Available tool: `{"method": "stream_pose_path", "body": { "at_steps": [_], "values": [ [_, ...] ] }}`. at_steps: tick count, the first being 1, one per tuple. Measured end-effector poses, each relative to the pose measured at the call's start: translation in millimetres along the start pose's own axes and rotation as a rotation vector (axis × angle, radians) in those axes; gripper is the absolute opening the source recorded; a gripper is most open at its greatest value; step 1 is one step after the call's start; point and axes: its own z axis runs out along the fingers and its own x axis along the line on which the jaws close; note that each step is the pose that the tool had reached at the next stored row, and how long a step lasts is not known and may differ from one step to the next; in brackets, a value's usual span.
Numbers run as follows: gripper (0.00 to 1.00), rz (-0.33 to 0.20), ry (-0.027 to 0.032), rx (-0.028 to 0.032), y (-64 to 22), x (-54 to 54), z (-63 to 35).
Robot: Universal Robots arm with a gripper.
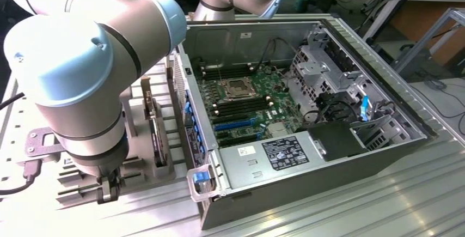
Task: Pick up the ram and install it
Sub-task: 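Pick up the ram and move it above insertion slot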
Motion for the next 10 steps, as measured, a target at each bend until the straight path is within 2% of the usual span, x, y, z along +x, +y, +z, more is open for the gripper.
{"method": "stream_pose_path", "body": {
  "at_steps": [6,7,10],
  "values": [
    [0.20,0.000,0.0001,0.0001,0.1,0.1,1.2],
    [0.14,0.000,0.0001,0.0001,0.1,0.0,1.2],
    [0.14,0.000,0.0000,0.0002,0.1,0.0,1.3]
  ]
}}
